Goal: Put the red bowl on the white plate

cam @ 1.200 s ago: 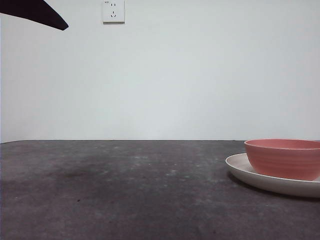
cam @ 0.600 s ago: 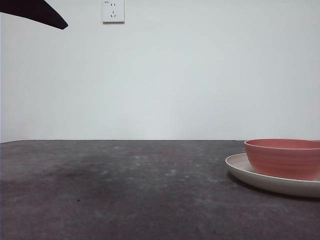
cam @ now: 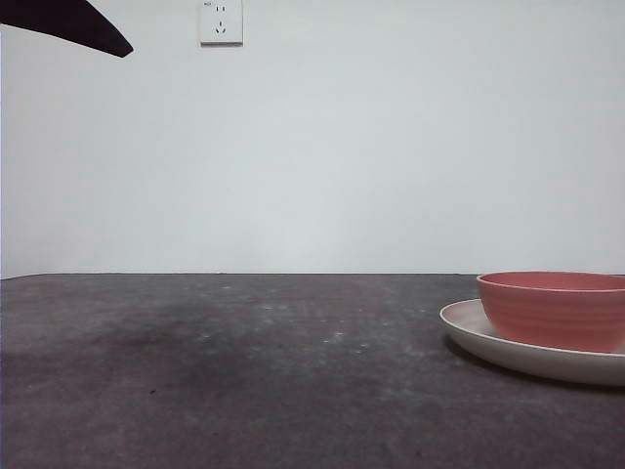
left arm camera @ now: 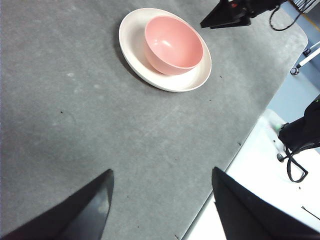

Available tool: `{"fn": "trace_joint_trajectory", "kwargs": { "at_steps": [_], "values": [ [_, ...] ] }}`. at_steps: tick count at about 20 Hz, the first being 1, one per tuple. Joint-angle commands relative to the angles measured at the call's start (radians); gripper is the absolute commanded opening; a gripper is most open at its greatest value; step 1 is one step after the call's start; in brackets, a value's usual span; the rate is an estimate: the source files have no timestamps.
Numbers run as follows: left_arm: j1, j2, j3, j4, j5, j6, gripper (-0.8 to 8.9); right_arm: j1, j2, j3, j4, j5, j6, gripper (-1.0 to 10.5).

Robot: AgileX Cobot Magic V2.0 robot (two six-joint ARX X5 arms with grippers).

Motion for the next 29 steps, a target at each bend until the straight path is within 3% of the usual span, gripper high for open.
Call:
{"fn": "trace_joint_trajectory", "kwargs": {
  "at_steps": [1, 5, 10, 13, 20, 29],
  "values": [
    [-0.006, 0.005, 0.008, 0.01, 0.008, 0.009, 3.11, 0.001, 0.055, 0.002, 0.024, -0.003, 0.007, 2.6],
    [-0.006, 0.005, 0.008, 0.011, 0.008, 0.009, 3.11, 0.001, 0.106, 0.002, 0.042, -0.004, 0.006, 2.5],
    [-0.006, 0.005, 0.008, 0.018, 0.008, 0.009, 3.11, 0.011, 0.148, 0.002, 0.069, -0.011, 0.006, 1.9],
    [-0.006, 0.005, 0.008, 0.017, 0.008, 0.008, 3.11, 0.021, 0.167, 0.002, 0.082, -0.011, 0.006, 0.9],
    [-0.006, 0.005, 0.008, 0.015, 0.008, 0.005, 3.11, 0.018, 0.177, 0.002, 0.091, -0.014, 0.006, 0.1],
    [-0.006, 0.005, 0.008, 0.013, 0.008, 0.005, 3.11, 0.018, 0.143, 0.005, 0.1, -0.154, 0.04, 0.1]
  ]
}}
